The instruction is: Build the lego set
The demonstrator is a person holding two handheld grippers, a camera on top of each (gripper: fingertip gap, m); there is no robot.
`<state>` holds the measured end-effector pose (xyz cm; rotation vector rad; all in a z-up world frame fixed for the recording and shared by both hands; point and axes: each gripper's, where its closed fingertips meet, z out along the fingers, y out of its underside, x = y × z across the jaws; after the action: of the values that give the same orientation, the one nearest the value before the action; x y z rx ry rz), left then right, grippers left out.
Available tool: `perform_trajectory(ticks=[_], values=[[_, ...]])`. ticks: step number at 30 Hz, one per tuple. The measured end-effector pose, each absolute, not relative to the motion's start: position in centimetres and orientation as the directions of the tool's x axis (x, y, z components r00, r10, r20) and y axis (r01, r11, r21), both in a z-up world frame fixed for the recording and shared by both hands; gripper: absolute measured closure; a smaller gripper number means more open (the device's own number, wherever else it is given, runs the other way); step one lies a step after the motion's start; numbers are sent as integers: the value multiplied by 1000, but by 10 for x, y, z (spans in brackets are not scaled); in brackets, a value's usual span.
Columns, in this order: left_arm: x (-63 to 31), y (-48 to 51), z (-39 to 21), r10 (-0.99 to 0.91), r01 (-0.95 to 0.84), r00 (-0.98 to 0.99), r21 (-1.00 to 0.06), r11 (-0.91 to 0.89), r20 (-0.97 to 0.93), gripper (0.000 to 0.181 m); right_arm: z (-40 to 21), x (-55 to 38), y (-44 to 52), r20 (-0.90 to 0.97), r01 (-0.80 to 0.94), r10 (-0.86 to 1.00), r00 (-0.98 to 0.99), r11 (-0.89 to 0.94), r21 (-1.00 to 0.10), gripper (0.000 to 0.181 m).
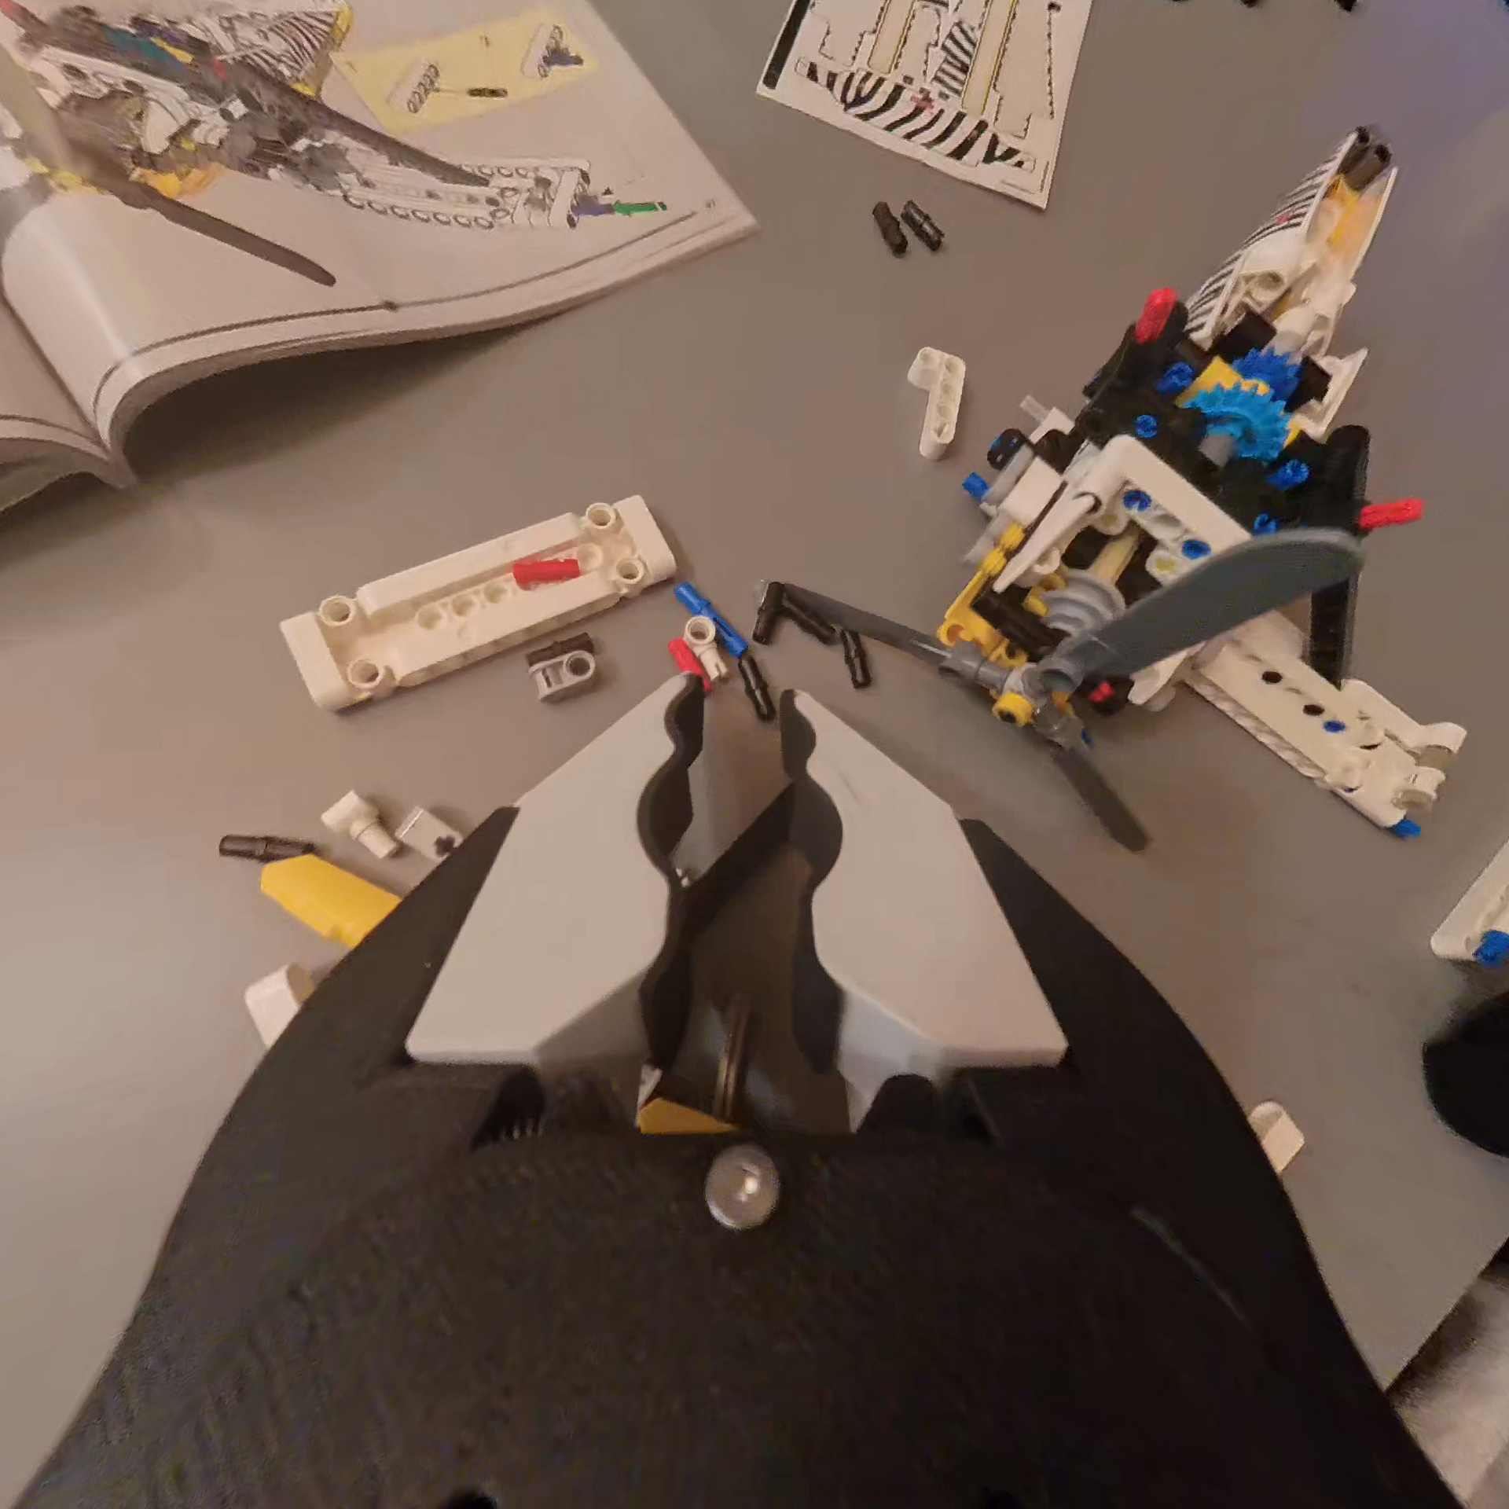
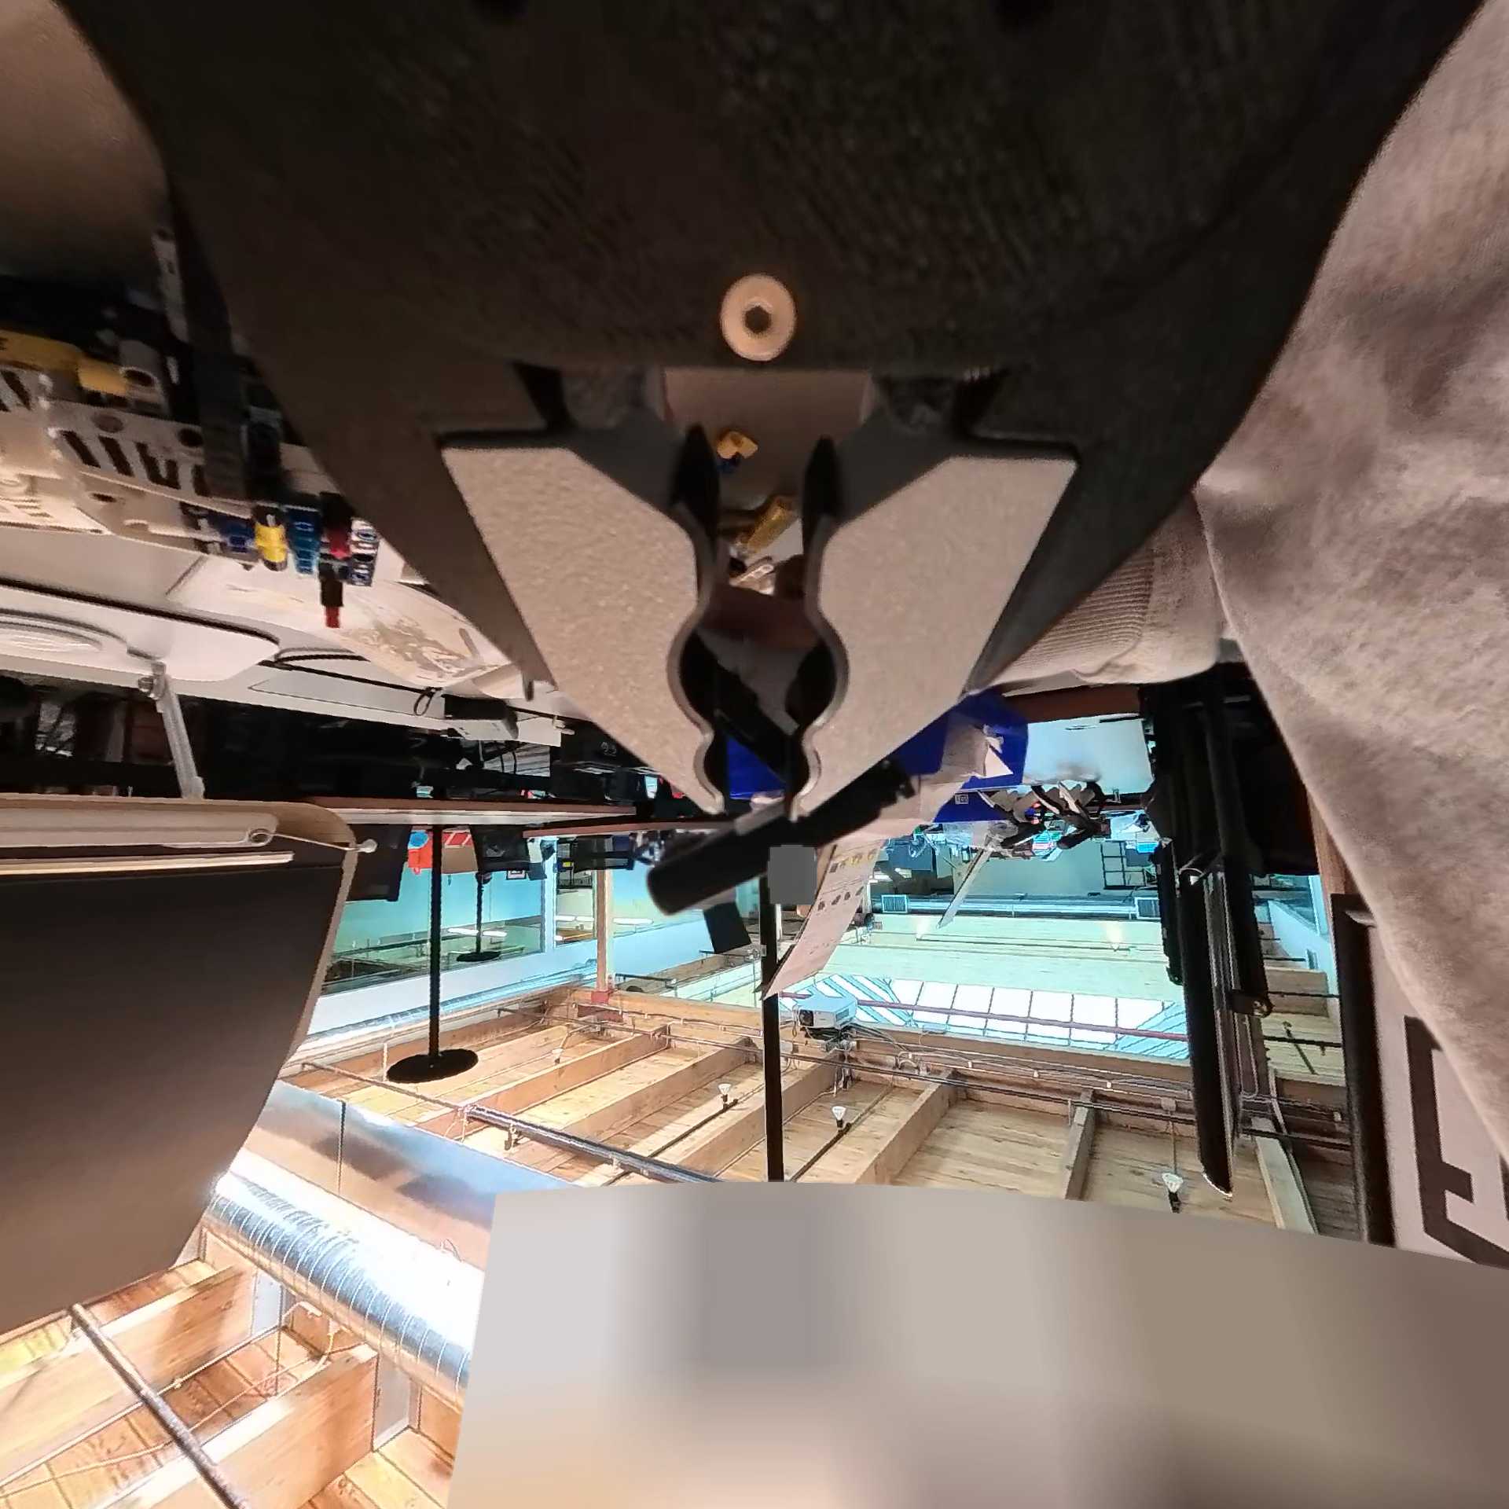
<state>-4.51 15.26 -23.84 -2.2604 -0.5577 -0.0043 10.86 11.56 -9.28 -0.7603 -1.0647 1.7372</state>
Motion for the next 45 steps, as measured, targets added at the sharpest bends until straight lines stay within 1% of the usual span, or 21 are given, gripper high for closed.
perform_trajectory(ticks=[4,9,13,15,17,18,21,22,23,24,26,29,32,35,37,39,41,43,45], values=[[-44,154,-241,380,373,912,-691,-619,153,164,-92,111,116,-30,-400,929,-370,-188,-897,171],[-45,154,-242,367,342,923,-688,-639,118,170,-91,114,116,-20,-418,936,-352,-176,-891,172],[-43,155,-245,356,287,933,-678,-677,39,165,-90,117,118,-20,-434,942,-335,-173,-884,172],[-40,158,-246,349,281,936,-673,-684,36,159,-90,117,119,-20,-437,943,-331,-172,-883,172],[-39,159,-247,347,270,938,-662,-699,16,158,-90,117,118,-15,-439,945,-327,-166,-883,172],[-39,160,-248,344,259,939,-657,-708,-1,159,-90,117,117,-12,-438,945,-326,-162,-884,172],[-33,161,-250,310,237,951,-639,-732,-2,170,-90,116,116,-2,-437,947,-322,-150,-887,172],[-33,160,-250,305,227,952,-639,-735,-12,171,-90,116,116,0,-438,947,-320,-148,-887,172],[-33,160,-250,301,224,954,-640,-735,-12,172,-90,116,116,0,-440,948,-319,-148,-886,172],[-32,160,-249,298,226,954,-645,-730,-4,177,-90,117,116,-1,-442,948,-318,-149,-885,172],[-32,158,-245,301,234,954,-668,-707,16,179,-89,117,118,-7,-447,949,-315,-155,-881,172],[-29,153,-236,290,262,954,-704,-660,83,179,-89,118,119,-21,-449,949,-316,-169,-877,171],[-17,150,-220,226,313,949,-749,-584,220,179,-89,119,120,-25,-453,950,-310,-171,-875,170],[12,147,-189,37,399,900,-787,-470,434,179,-88,121,120,-1,-461,959,-285,-138,-877,172],[32,141,-164,-115,478,822,-785,-395,558,179,-87,124,121,34,-481,973,-229,-82,-873,181],[40,133,-152,-188,542,755,-759,-361,628,180,-91,121,121,56,-451,980,-193,-38,-892,181],[50,124,-140,-280,605,665,-719,-342,693,180,-97,114,121,41,-377,981,-192,-35,-926,173],[55,120,-127,-342,706,537,-633,-316,771,180,-103,108,120,27,-298,981,-194,-33,-954,155],[60,119,-113,-410,800,394,-526,-287,823,180,-106,104,119,58,-257,985,-160,15,-966,149]])
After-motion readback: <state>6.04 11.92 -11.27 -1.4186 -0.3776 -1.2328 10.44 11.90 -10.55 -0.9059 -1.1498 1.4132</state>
